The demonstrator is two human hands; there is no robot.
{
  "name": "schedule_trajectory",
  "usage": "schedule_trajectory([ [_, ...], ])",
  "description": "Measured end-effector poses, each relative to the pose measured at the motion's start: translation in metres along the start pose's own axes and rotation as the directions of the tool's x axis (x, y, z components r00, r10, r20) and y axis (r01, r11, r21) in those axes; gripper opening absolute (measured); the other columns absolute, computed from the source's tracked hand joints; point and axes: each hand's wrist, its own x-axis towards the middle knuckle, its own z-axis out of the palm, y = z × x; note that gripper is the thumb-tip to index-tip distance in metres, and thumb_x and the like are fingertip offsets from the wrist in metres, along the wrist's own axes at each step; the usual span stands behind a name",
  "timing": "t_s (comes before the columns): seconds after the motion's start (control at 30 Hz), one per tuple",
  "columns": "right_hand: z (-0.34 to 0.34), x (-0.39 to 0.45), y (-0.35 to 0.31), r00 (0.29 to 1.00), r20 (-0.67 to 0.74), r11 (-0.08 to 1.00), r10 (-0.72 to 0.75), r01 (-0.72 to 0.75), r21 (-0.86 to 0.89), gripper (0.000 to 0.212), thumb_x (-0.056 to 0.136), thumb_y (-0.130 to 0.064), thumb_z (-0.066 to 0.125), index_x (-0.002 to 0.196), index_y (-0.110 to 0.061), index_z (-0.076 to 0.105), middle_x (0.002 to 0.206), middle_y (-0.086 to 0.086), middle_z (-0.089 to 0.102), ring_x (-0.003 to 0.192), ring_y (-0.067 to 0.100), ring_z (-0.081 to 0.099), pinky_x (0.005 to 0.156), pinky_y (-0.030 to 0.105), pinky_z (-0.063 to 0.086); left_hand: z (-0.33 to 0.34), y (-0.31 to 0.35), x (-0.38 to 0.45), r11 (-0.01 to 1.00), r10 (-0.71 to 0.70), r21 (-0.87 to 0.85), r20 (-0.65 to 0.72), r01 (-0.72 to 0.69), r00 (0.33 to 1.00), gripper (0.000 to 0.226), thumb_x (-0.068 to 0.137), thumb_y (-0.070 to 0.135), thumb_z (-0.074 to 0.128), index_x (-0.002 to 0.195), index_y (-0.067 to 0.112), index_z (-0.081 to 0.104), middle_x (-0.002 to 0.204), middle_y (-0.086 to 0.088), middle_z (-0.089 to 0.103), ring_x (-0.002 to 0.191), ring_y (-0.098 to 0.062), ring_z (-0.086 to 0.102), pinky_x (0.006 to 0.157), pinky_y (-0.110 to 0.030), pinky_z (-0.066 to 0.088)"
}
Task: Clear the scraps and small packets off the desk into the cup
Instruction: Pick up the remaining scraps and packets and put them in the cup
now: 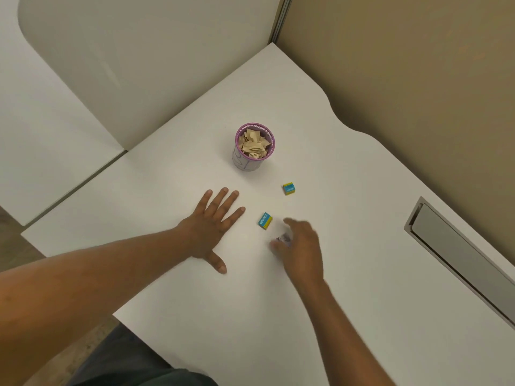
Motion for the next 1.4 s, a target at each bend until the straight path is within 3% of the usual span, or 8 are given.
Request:
schedule_trajectory([
  [0.17,0.021,-0.015,0.007,0.997,-0.002,0.997,0.072,-0.072,0.035,0.045,0.093,-0.017,0.07,0.135,-0.022,0.057,0.126,-0.003,0.057,0.12,0.018,0.057,0.094,0.02,0.043,-0.002,0.001,0.0,1.0,-0.001,0.005,0.021,0.001,1.0,0.156,0.056,0.109,0.039,0.155,0.015,-0.037,0.159,-0.025,-0.045,0.148,-0.049,-0.039,0.119,-0.066,-0.02],
  [0.33,-0.01,0.023,-0.055,0.967,-0.251,0.939,-0.038,0.12,0.323,0.037,0.091,-0.021,0.073,0.123,-0.028,0.057,0.119,-0.01,0.064,0.105,0.013,0.064,0.09,0.037,0.059,-0.001,0.0,0.001,1.0,0.005,0.002,0.015,-0.005,1.0,0.157,0.055,0.11,0.038,0.156,0.016,-0.036,0.159,-0.024,-0.045,0.147,-0.049,-0.04,0.119,-0.067,-0.02],
  [0.73,-0.031,0.13,-0.126,0.871,-0.164,0.886,-0.463,0.453,-0.1,0.024,0.097,-0.02,0.065,0.117,-0.012,0.073,0.127,0.002,0.067,0.12,0.021,0.055,0.097,0.02,0.044,0.006,0.002,0.002,1.0,-0.016,0.016,-0.05,0.017,0.999,0.159,0.052,0.11,0.042,0.154,0.016,-0.037,0.162,-0.025,-0.041,0.152,-0.048,-0.034,0.122,-0.068,-0.013],
  [0.87,-0.032,0.105,-0.075,0.818,-0.486,0.943,-0.309,0.33,-0.046,0.015,0.099,-0.017,0.06,0.108,-0.019,0.071,0.115,-0.003,0.066,0.109,0.02,0.056,0.091,0.005,0.035,0.008,0.002,0.002,1.0,-0.019,0.009,-0.077,0.02,0.997,0.159,0.052,0.109,0.042,0.15,0.016,-0.041,0.161,-0.025,-0.042,0.151,-0.049,-0.034,0.122,-0.067,-0.014],
  [1.1,0.009,0.086,0.003,0.957,0.062,0.927,-0.283,0.29,-0.24,0.048,0.1,-0.002,0.049,0.144,-0.02,0.053,0.157,0.006,0.039,0.144,0.028,0.033,0.115,0.031,0.035,0.002,0.003,-0.002,0.999,-0.021,0.029,-0.049,0.023,0.999,0.158,0.055,0.108,0.041,0.159,0.014,-0.03,0.163,-0.026,-0.038,0.153,-0.05,-0.031,0.123,-0.068,-0.009],
  [1.23,0.009,0.078,0.006,0.969,-0.023,0.943,-0.246,0.234,-0.236,0.016,0.088,0.0,0.054,0.093,-0.006,0.069,0.104,0.008,0.065,0.102,0.032,0.06,0.079,0.034,0.052,-0.002,0.004,-0.003,1.0,-0.012,0.027,-0.029,0.013,1.0,0.156,0.056,0.107,0.043,0.159,0.014,-0.03,0.162,-0.026,-0.04,0.151,-0.05,-0.033,0.123,-0.068,-0.012],
  [1.3,0.007,0.067,0.0,0.98,-0.088,0.979,-0.176,0.165,-0.119,0.014,0.089,-0.003,0.058,0.094,-0.004,0.071,0.099,0.009,0.068,0.095,0.03,0.064,0.082,0.043,0.055,-0.001,0.003,-0.003,1.0,-0.009,0.024,-0.033,0.01,0.999,0.157,0.056,0.107,0.043,0.159,0.014,-0.029,0.162,-0.027,-0.039,0.151,-0.05,-0.033,0.123,-0.068,-0.012],
  [1.4,-0.005,0.056,-0.034,0.941,-0.289,0.967,-0.179,0.222,0.122,0.019,0.093,-0.012,0.067,0.11,-0.016,0.072,0.106,-0.002,0.067,0.093,0.011,0.065,0.086,0.023,0.054,0.0,0.002,-0.002,1.0,-0.015,0.023,-0.045,0.016,0.999,0.157,0.055,0.108,0.042,0.159,0.015,-0.029,0.163,-0.026,-0.038,0.152,-0.05,-0.032,0.123,-0.068,-0.01],
])
